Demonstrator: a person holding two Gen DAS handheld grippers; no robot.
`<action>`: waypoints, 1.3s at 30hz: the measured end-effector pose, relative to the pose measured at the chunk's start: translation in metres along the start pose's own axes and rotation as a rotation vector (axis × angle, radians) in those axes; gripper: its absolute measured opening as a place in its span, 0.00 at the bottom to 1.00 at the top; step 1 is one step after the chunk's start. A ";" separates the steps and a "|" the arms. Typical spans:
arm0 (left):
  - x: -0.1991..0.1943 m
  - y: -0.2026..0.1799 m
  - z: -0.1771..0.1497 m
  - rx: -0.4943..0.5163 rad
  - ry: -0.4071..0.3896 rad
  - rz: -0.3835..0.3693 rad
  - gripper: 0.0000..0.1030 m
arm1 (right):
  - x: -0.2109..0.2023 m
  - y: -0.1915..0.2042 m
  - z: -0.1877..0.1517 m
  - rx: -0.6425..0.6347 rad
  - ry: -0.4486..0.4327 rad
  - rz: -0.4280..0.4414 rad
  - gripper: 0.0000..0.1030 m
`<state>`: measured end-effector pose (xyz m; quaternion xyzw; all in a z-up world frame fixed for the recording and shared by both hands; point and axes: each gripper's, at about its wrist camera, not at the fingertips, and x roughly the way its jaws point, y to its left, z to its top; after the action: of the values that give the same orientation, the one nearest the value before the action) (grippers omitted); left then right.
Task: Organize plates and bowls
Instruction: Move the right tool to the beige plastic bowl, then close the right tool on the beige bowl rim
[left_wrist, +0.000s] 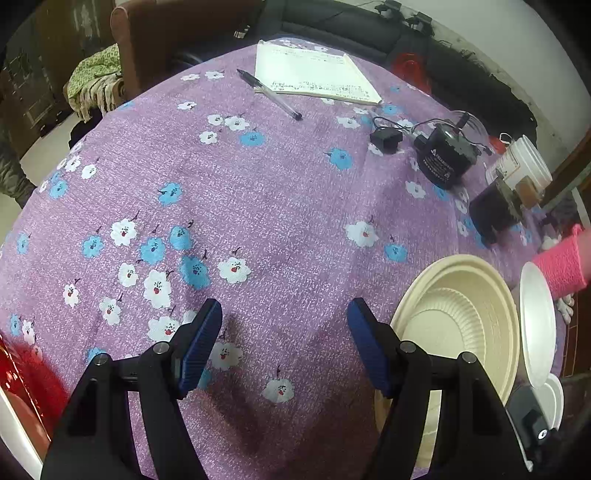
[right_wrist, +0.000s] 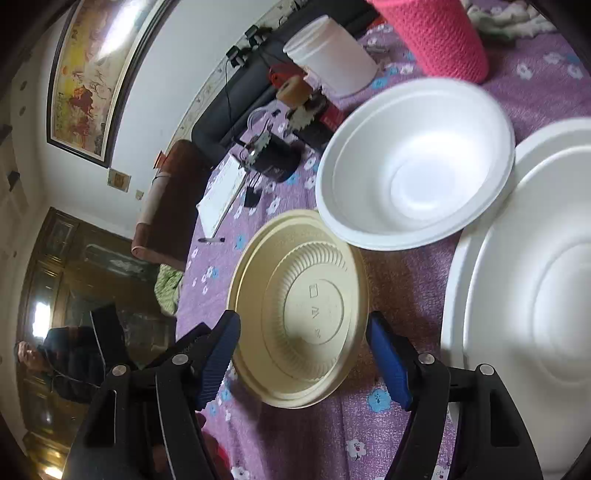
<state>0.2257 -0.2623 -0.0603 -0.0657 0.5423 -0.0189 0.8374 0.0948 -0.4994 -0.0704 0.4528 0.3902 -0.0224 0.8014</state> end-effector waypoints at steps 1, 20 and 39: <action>0.000 0.001 0.001 -0.005 0.010 -0.011 0.68 | 0.001 -0.001 0.000 0.008 0.011 0.006 0.68; -0.021 -0.023 -0.006 0.056 0.052 -0.174 0.68 | -0.009 -0.003 0.008 0.023 0.022 0.019 0.70; 0.000 -0.024 -0.018 0.068 0.085 -0.194 0.24 | 0.005 -0.013 0.006 0.020 0.025 -0.102 0.17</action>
<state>0.2098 -0.2874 -0.0646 -0.0887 0.5674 -0.1208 0.8097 0.0965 -0.5096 -0.0807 0.4405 0.4226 -0.0613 0.7897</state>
